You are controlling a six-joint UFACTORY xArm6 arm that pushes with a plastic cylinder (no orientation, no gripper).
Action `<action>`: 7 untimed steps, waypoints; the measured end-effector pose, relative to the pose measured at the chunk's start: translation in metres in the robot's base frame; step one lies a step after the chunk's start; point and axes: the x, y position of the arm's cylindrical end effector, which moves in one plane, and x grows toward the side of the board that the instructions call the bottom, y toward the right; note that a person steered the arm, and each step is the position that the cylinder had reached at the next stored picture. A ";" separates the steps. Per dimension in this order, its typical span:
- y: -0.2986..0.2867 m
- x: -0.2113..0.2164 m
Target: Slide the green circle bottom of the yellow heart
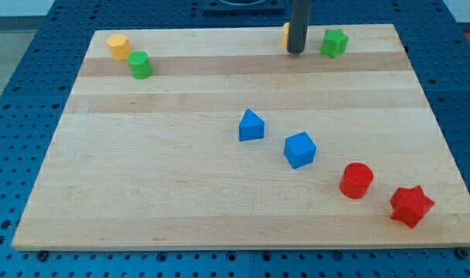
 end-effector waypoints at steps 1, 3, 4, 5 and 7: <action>-0.053 0.005; -0.198 0.085; -0.279 0.100; -0.367 0.098; -0.345 0.079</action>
